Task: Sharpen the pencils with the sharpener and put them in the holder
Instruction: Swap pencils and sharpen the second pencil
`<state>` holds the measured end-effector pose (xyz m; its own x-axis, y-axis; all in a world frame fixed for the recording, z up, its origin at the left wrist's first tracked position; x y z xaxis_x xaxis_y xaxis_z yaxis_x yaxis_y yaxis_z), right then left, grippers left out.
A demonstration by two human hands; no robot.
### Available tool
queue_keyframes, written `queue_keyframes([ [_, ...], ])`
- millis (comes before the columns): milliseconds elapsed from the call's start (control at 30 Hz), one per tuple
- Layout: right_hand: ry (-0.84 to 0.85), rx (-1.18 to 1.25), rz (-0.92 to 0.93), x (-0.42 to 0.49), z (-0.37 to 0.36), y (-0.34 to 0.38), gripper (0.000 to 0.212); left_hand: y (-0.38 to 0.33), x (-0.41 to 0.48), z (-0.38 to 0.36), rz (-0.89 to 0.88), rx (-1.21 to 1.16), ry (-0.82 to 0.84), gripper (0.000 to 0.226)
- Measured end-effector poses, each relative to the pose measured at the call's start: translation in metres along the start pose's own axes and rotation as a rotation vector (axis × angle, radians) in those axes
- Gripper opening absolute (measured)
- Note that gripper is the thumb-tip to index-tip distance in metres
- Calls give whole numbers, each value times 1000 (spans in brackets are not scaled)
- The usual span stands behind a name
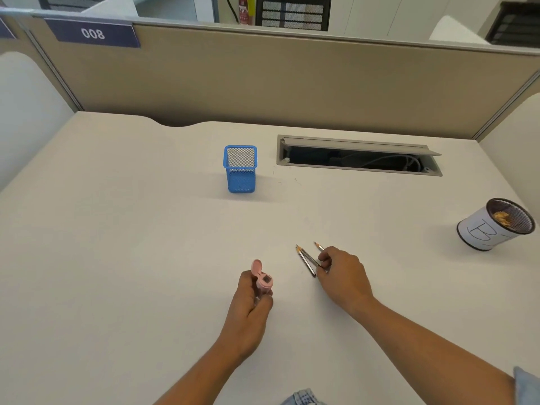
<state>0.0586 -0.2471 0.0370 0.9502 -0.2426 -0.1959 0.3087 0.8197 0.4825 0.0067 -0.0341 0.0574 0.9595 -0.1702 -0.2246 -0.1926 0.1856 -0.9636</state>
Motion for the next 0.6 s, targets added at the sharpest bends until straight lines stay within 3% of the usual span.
queue_keyframes([
  [233,-27,142,-49,-7,10,2,29,-3,-6,5,31,-10,-15,18],
  [467,15,585,-106,-34,34,11,15,-12,-13,16,-30,105,-32,22],
  [600,98,682,-84,-60,50,23,10,-15,-18,23,-89,165,-20,26],
])
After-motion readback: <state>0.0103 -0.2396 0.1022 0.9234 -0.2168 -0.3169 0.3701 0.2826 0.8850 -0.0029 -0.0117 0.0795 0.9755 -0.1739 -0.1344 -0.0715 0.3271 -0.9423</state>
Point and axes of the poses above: each hand's wrist, its own x-axis towards the middle knuckle, its own z-axis out of the back of the hand, y = z × x, the point moved 5 cm from there along x, towards the middle knuckle, and after that the axes turned 2 degrees about -x, right-handed, at the moved point
